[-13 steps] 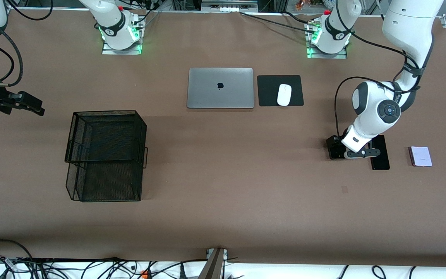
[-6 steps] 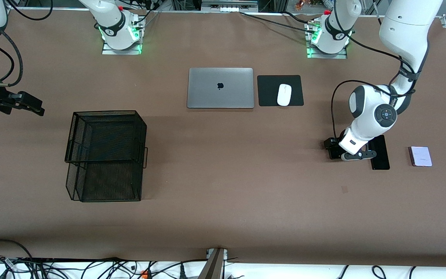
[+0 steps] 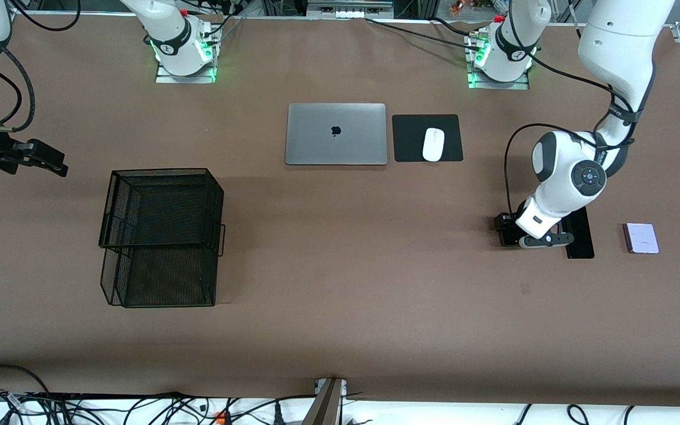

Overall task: Place phones with both arms
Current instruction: 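Grasp the small black flip phone with the left gripper and lift, then set the flip phone mid-table with the left gripper while the right gripper approaches, then grasp the flip phone with the right gripper while the left gripper reaches the black phone, then grasp the tall black phone with the left gripper and lift it, then carry the flip phone into the organizer while the left gripper sets the black phone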

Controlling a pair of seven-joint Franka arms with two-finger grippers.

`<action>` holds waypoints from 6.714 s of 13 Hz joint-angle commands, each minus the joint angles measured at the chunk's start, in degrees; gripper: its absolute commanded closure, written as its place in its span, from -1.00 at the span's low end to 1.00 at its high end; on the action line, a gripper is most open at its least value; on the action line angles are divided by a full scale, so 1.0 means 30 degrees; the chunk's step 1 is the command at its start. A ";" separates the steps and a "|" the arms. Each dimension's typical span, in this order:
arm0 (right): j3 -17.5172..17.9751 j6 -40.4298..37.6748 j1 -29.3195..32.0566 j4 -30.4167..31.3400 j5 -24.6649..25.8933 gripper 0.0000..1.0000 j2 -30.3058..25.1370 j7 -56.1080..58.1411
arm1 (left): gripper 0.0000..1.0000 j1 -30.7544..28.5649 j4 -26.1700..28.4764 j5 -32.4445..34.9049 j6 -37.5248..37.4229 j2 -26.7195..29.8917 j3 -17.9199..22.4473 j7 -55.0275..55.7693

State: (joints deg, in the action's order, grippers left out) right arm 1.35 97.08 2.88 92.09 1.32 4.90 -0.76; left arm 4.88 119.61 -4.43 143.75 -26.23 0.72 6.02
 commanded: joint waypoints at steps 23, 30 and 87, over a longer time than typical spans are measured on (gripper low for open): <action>0.0542 -0.0281 -0.0282 -0.0375 -0.0176 -1.00 0.0269 0.0168 | -1.00 0.9834 -1.2476 -0.0163 -0.7499 -0.4216 -0.1357 1.1618; 0.0545 0.2117 -0.6161 -0.0433 -0.0176 -1.00 0.3105 -0.8285 | -1.00 0.2480 -1.2537 0.3840 -1.6129 -0.1599 -0.1355 0.6100; -0.7571 0.7572 -0.7933 0.4841 -0.2373 -0.95 0.5366 0.0958 | -0.99 0.8246 -1.2918 0.2063 -0.1834 -0.7898 -0.5896 0.9244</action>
State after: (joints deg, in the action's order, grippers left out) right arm -21.36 119.66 -21.86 106.69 -4.41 21.23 0.94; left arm 28.86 82.80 2.17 138.80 -50.00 -18.19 33.41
